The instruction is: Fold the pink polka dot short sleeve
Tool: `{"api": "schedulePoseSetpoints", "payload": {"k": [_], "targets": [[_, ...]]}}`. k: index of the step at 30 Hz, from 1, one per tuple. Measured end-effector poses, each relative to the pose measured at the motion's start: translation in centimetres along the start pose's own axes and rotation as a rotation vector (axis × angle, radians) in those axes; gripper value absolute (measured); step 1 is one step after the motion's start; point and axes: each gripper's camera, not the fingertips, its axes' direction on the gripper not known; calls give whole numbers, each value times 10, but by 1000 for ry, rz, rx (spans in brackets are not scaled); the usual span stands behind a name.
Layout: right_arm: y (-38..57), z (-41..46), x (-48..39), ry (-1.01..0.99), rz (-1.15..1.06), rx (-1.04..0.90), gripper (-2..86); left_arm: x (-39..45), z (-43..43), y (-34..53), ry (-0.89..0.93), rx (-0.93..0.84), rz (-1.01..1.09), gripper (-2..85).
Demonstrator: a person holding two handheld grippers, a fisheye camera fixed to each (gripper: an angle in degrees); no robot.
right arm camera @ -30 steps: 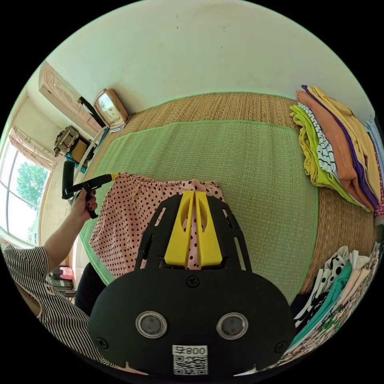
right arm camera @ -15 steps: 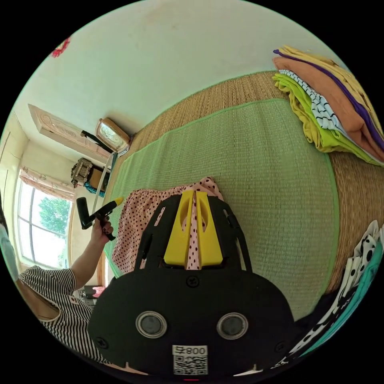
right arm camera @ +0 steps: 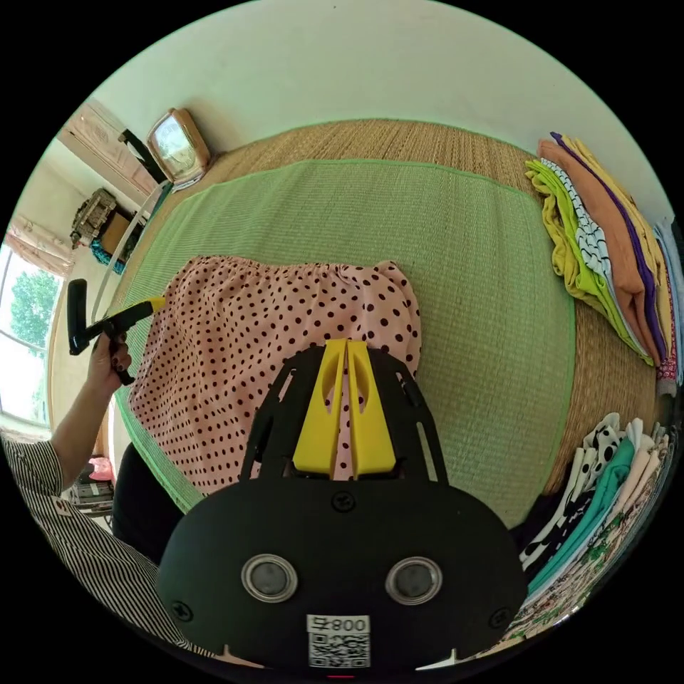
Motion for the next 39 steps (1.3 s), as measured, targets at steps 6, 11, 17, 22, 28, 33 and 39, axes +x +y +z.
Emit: {"api": "schedulePoseSetpoints", "payload": {"k": [6,11,17,22,28,33,39], "targets": [[60,-45,-22,-46,-97,46,1,16,-17,89,40,-15,-43,7],[122,-19,-25,-105,-86,-103,2,-5,7,153,-11,-86,-189,4],[147,-38,9,-217,60,-21,2,2,5,178,16,-29,-219,7],[183,-69,52,-233,201,47,9,35,4,207,52,-8,-138,19],[240,-63,104,-337,367,75,53,96,52,251,120,-121,1,43],[253,-49,142,-474,439,118,78,161,105,269,155,-230,170,59],[256,-33,166,-544,438,78,48,246,176,272,173,-323,398,74]]}}
